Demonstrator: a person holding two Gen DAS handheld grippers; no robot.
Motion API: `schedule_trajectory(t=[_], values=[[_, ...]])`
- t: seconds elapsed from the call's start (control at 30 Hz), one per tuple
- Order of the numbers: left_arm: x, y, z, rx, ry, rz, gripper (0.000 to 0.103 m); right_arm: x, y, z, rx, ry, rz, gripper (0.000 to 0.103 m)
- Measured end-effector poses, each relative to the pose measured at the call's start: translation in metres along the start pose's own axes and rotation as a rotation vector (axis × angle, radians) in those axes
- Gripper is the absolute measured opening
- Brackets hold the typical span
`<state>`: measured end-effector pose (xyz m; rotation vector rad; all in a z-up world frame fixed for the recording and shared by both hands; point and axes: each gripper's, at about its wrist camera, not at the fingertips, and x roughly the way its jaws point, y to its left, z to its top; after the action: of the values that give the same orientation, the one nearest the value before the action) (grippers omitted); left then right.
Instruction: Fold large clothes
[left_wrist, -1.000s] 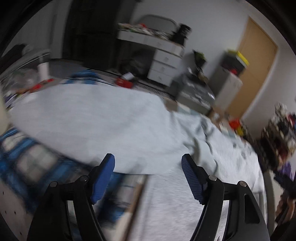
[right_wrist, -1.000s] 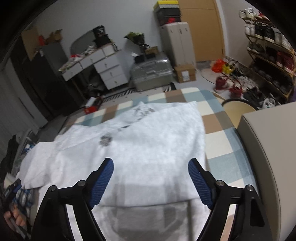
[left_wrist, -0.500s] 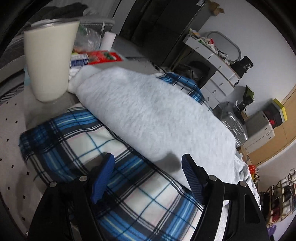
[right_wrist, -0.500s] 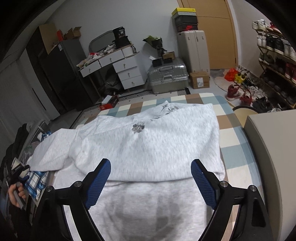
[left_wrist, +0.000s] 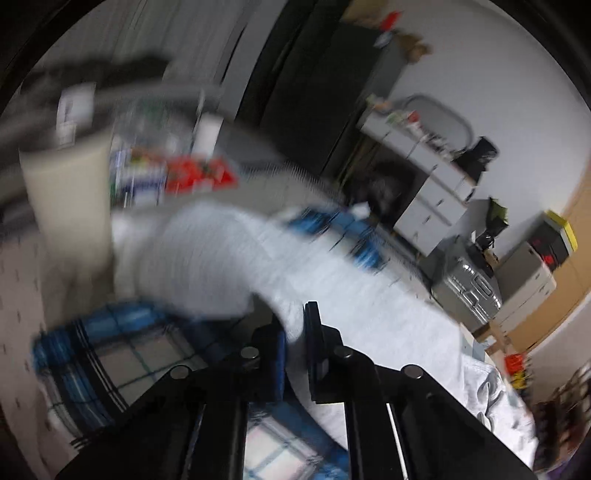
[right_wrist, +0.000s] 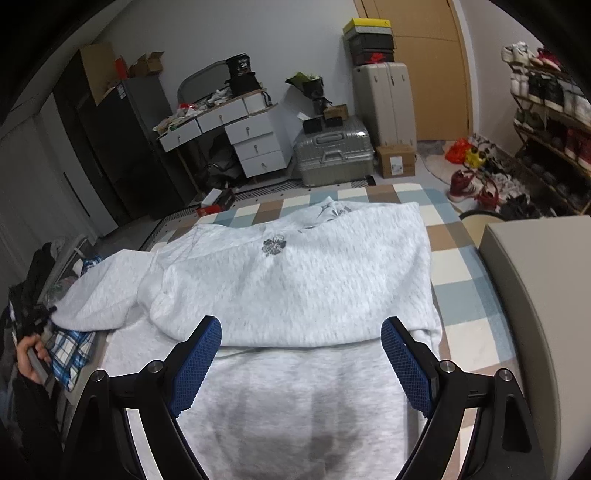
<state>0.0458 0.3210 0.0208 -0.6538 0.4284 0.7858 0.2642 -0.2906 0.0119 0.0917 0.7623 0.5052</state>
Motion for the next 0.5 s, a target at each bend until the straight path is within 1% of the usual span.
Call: schedule_trajectory(t=[0.1,0.17,0.2,0.23,0.27,0.3,0.33,0.37,0.4,0.43,0.47,0.5], values=[[-0.031,-0.049,0.0,0.132,-0.112,-0.045,0.003,-0.002,-0.001,-0.002,-0.006,0.004,0.007,0.089],[-0.053,-0.099,-0.006,0.241,-0.18,-0.104,0.003,-0.004,-0.005,-0.004,-0.001,0.004,0.005,0.089],[-0.065,-0.133,-0.012,0.301,-0.201,-0.157,0.003,-0.006,-0.006,-0.005,0.006,0.003,0.003,0.089],[-0.074,-0.158,-0.02,0.341,-0.21,-0.207,0.003,-0.008,-0.008,-0.006,0.016,0.001,0.001,0.089],[-0.083,-0.188,-0.029,0.388,-0.214,-0.272,0.003,-0.013,-0.012,-0.008,0.029,-0.002,-0.001,0.089],[-0.094,-0.228,-0.045,0.447,-0.202,-0.364,0.003,-0.016,-0.014,-0.009,0.035,-0.005,-0.003,0.089],[-0.102,-0.261,-0.062,0.503,-0.174,-0.44,0.003,-0.021,-0.018,-0.011,0.044,-0.009,-0.012,0.089],[-0.107,-0.286,-0.077,0.555,-0.137,-0.497,0.004,-0.025,-0.021,-0.013,0.051,-0.012,-0.023,0.089],[-0.111,-0.314,-0.099,0.609,-0.085,-0.566,0.012,-0.03,-0.026,-0.015,0.059,-0.013,-0.035,0.089],[-0.113,-0.34,-0.128,0.652,-0.003,-0.666,0.023,-0.035,-0.031,-0.018,0.067,-0.014,-0.046,0.089],[-0.11,-0.363,-0.163,0.721,0.121,-0.775,0.057,-0.039,-0.037,-0.021,0.077,-0.012,-0.058,0.089],[-0.106,-0.375,-0.189,0.777,0.217,-0.823,0.074,-0.042,-0.046,-0.024,0.093,-0.008,-0.075,0.089]])
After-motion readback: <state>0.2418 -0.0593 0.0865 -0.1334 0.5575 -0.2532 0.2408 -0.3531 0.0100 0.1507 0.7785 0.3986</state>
